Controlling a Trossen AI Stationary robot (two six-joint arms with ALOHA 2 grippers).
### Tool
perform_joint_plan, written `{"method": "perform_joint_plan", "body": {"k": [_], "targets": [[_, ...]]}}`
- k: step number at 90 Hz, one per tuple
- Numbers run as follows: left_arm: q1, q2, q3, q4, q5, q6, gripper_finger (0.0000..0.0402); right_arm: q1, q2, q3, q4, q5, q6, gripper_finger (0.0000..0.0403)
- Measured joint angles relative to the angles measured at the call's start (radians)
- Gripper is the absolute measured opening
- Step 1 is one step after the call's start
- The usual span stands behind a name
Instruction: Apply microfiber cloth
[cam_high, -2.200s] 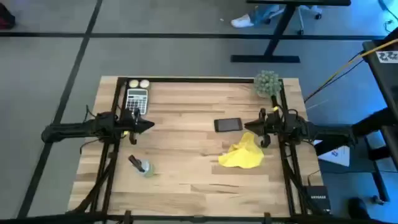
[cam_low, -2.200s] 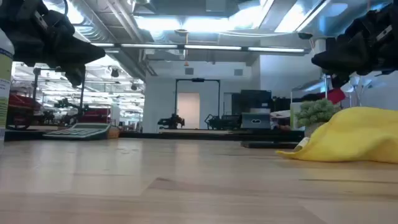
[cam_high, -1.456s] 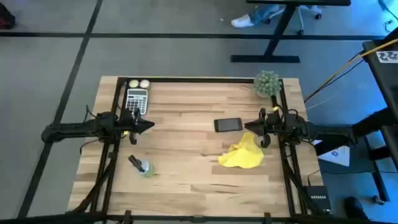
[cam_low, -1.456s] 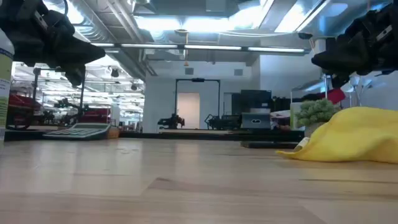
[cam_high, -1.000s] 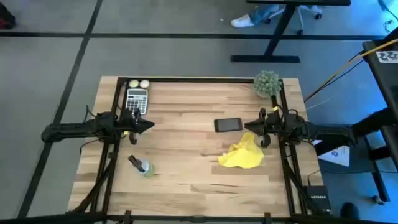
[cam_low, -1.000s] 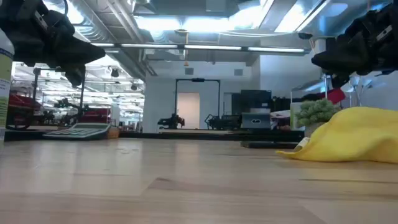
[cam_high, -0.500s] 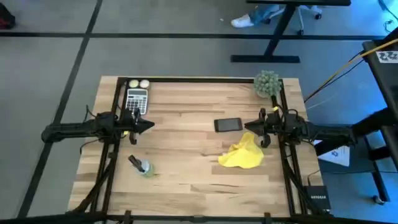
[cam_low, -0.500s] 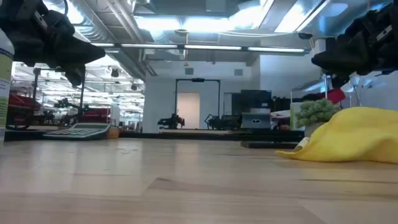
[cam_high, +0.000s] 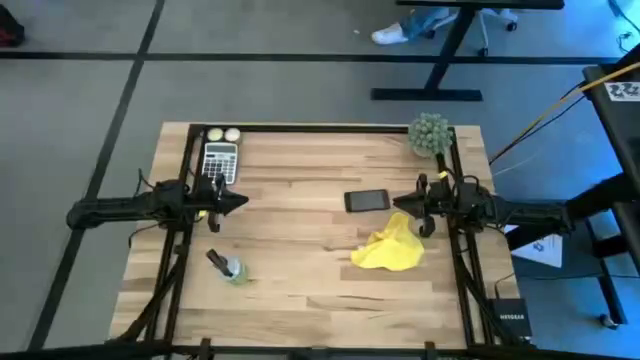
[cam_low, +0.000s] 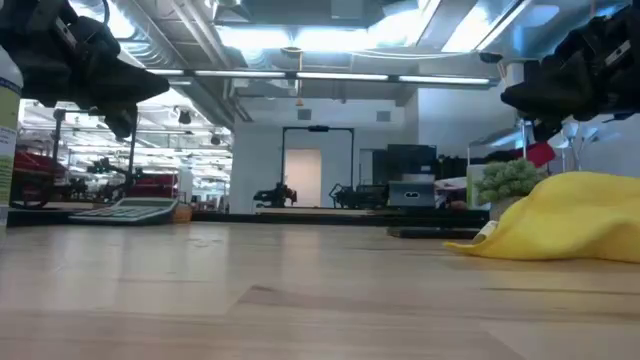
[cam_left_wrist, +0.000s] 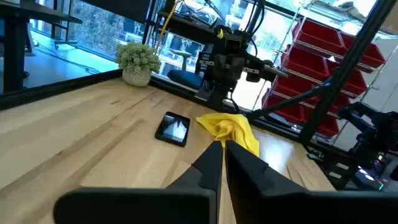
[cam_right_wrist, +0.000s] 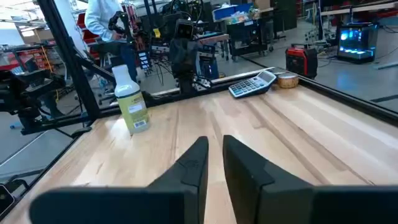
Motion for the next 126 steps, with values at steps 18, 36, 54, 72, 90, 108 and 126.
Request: {"method": "perform_joint_plan", "body": {"k": [18,36,54,72,90,108,126], "targets": [[0.000,0.000,0.000,0.000,0.000,0.000,0.0001,0.000,0.000,0.000,0.000,0.000,0.000,0.0033],[0.000,0.000,0.000,0.000,0.000,0.000,0.0001,0.000,0.000,0.000,0.000,0.000,0.000,0.0033],[0.000,0.000,0.000,0.000,0.000,0.000,0.0001,0.000,0.000,0.000,0.000,0.000,0.000,0.0033],[0.000,0.000,0.000,0.000,0.000,0.000,0.0001,0.000,0.000,0.000,0.000,0.000,0.000,0.0033],[0.004,0.000,0.000,0.027,-0.063,0.035,0.0001,0.000,0.000,0.000,0.000,0.000,0.000,0.0033],[0.005,0.000,0.000,0.194,-0.106,0.170,0.0001,0.000,0.000,0.000,0.000,0.000,0.000,0.0033],[0.005,0.044,0.042,0.363,-0.254,0.315,0.0001,0.000,0.000,0.000,0.000,0.000,0.000,0.0033]]}}
